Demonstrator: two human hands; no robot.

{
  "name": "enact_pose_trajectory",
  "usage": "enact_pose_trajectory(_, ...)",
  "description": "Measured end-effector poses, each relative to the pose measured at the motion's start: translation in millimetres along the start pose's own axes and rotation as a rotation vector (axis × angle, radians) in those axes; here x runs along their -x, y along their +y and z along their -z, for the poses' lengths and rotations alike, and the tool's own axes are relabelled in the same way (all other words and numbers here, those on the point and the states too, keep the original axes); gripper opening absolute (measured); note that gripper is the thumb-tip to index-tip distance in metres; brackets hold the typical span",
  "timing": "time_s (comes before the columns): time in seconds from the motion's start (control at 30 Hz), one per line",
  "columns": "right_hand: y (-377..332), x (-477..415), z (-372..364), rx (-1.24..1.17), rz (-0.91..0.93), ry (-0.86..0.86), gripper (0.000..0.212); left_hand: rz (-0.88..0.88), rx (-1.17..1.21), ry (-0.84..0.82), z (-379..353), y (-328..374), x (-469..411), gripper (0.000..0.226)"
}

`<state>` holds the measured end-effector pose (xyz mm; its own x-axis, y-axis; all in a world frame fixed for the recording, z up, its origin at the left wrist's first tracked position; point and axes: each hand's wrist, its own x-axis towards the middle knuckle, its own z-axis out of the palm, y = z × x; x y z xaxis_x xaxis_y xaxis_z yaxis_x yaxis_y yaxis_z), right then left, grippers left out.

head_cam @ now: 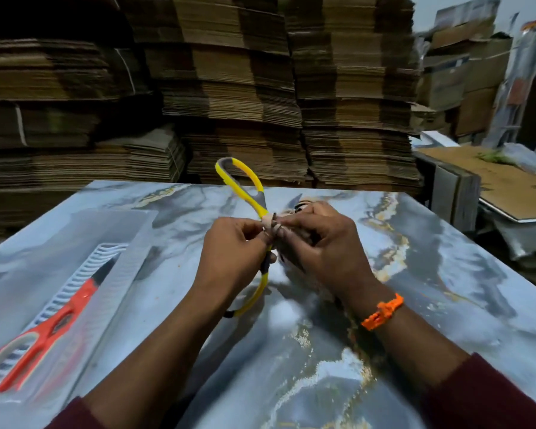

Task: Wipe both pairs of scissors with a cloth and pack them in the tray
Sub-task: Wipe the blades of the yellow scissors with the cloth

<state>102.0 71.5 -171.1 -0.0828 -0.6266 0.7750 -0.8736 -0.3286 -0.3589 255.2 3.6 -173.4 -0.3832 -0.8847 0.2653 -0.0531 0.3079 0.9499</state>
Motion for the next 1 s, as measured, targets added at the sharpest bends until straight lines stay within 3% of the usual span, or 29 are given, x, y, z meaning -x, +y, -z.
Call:
enact_pose_trajectory(0.23, 22, -9, 17, 0.007, -0.197, 0.199, 0.014, -0.027, -0.076, -0.038, -7, 5, 10, 0.026)
enact_pose_trajectory(0.43, 2, 3, 7, 0.087, 0.052, -0.026, 0.016, 0.007, -0.088, 0.018, -2, 5, 7, 0.025)
enact_pose_trajectory(0.6, 25, -9, 15, 0.108, -0.115, 0.120, 0.016, -0.017, -0.126, -0.016, -7, 6, 11, 0.025)
enact_pose_trajectory(0.77, 4, 7, 7, 0.144, 0.070, -0.035, 0.014, -0.011, -0.153, -0.014, -4, 6, 10, 0.026)
enact_pose_trajectory(0.9, 24, -17, 7, 0.110, -0.129, 0.136, 0.014, -0.008, -0.121, -0.019, -4, 6, 11, 0.027)
enact_pose_trajectory(1.0, 13, -7, 10, 0.151, -0.088, 0.148, 0.013, 0.003, -0.083, -0.025, -8, 6, 13, 0.027)
